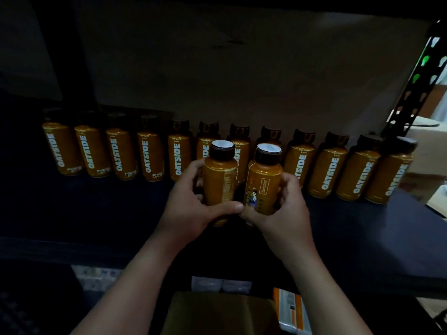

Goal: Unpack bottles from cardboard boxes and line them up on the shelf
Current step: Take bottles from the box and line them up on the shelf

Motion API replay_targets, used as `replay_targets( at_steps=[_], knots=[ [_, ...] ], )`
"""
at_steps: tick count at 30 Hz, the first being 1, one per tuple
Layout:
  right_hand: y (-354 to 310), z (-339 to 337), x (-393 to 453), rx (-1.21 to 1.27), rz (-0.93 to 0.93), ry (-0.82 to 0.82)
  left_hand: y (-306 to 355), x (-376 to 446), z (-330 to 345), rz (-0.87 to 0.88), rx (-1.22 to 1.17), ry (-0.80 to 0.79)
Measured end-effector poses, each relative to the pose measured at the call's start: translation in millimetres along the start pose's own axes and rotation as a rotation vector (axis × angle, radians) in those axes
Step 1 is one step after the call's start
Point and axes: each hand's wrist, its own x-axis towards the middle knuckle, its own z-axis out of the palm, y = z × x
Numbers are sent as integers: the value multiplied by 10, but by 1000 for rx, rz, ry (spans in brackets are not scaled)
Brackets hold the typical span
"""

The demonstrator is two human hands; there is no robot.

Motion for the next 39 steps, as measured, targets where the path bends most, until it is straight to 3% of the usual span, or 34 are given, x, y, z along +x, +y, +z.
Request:
replay_targets(
  at_steps=[7,17,24,33,39],
  knots=[
    [7,-82,-5,104,41,-150,-75,16,-193,-77,-244,-195],
    [7,42,-54,-66,-16,38,-9,-14,45,35,77,48],
    [-8,2,-76,-63,12,-79,-21,-24,-67,-27,-63,-64],
    [-61,109,-54,-208,19,-25,-35,-5,82,20,89,139],
    [-72,235,51,-250,20,17,-39,60,147,19,190,190]
  ],
)
